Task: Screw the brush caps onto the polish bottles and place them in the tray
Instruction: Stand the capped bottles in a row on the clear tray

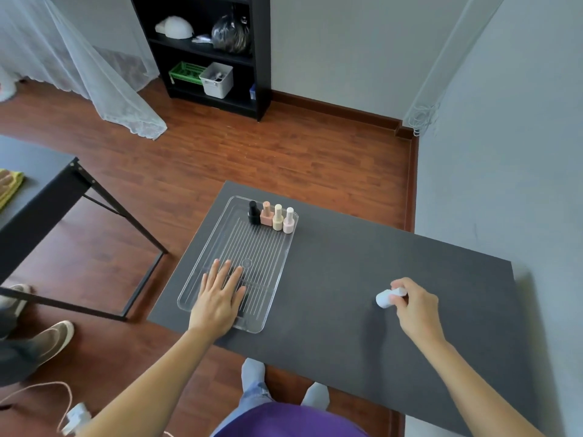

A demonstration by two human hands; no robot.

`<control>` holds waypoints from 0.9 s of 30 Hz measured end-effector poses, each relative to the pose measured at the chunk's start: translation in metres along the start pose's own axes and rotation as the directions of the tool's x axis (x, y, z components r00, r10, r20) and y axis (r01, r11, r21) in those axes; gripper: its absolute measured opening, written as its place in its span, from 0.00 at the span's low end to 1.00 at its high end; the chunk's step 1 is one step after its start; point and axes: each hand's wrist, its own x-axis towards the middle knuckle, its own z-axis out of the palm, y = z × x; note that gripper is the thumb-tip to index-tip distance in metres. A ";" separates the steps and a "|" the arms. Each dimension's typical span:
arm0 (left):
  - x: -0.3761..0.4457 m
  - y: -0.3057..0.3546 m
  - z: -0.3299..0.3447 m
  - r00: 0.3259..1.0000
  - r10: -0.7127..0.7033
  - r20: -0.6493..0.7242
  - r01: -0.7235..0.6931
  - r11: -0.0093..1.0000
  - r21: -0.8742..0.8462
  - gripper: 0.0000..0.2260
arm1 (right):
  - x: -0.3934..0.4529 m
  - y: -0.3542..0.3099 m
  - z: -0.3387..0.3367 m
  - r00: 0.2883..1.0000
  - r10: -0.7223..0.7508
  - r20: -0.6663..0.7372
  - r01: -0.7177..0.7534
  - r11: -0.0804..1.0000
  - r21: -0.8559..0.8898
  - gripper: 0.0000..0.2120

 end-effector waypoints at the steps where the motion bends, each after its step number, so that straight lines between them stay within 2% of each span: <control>1: 0.000 0.000 0.000 1.000 0.000 0.001 0.000 1.000 0.003 0.27 | 0.003 -0.016 0.005 0.999 -0.047 0.017 0.047 0.999 0.019 0.08; 7: -0.001 0.001 -0.001 1.000 0.008 -0.003 -0.008 1.000 0.020 0.24 | 0.022 -0.142 0.036 0.936 -0.326 0.130 0.300 0.936 0.185 0.02; 12: -0.002 0.004 -0.003 0.999 0.028 -0.026 -0.027 0.999 0.018 0.23 | 0.047 -0.232 0.070 0.812 -0.563 0.156 0.528 0.821 0.217 0.08; 19: -0.004 0.006 -0.004 0.999 0.037 -0.035 -0.036 0.999 0.015 0.22 | 0.085 -0.291 0.126 0.757 -0.593 0.275 0.586 0.802 0.118 0.10; 23: -0.003 0.005 -0.003 0.999 0.044 -0.029 -0.043 0.999 0.028 0.23 | 0.099 -0.298 0.150 0.753 -0.569 0.330 0.610 0.792 -0.025 0.11; 27: -0.003 0.005 -0.002 0.999 0.037 -0.010 -0.036 0.998 0.043 0.23 | 0.109 -0.296 0.166 0.763 -0.570 0.304 0.626 0.769 -0.128 0.12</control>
